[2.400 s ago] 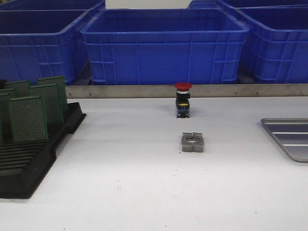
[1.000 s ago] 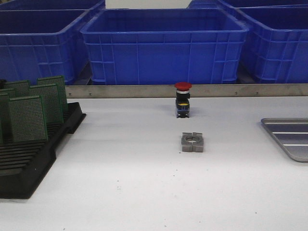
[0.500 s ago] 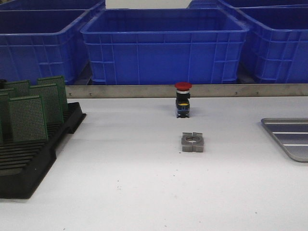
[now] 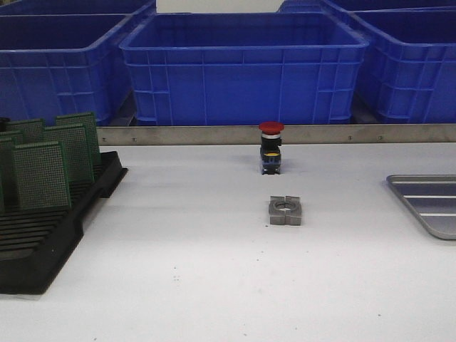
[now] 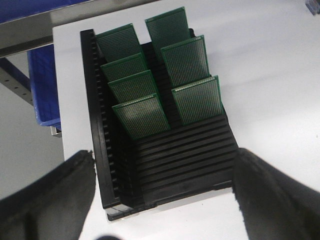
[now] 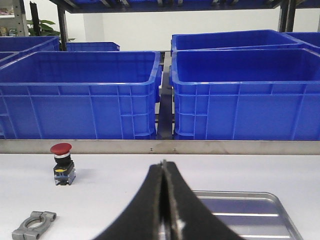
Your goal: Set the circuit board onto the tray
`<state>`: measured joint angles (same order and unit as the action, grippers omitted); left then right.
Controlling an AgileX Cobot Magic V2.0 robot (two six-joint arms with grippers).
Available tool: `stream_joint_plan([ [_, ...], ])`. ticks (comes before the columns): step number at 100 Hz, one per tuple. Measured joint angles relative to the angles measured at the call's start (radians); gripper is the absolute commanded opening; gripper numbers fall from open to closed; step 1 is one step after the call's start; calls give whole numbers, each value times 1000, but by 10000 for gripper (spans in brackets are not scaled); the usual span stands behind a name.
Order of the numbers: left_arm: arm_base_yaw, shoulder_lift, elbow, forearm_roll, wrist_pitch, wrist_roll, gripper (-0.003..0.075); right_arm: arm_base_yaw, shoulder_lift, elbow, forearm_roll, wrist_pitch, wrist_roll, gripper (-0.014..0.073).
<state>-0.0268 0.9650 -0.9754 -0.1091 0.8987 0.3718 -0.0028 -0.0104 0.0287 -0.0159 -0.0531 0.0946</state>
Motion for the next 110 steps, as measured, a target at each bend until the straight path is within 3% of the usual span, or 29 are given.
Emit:
stream_joint_plan([
  [40, 0, 432, -322, -168, 287, 662, 533, 0, 0, 0, 0, 0, 0, -68],
  [68, 0, 641, -405, -188, 323, 995, 533, 0, 0, 0, 0, 0, 0, -68],
  [85, 0, 700, -407, -209, 323, 1127, 533, 0, 0, 0, 0, 0, 0, -68],
  [110, 0, 734, -410, -226, 306, 1186, 533, 0, 0, 0, 0, 0, 0, -68],
])
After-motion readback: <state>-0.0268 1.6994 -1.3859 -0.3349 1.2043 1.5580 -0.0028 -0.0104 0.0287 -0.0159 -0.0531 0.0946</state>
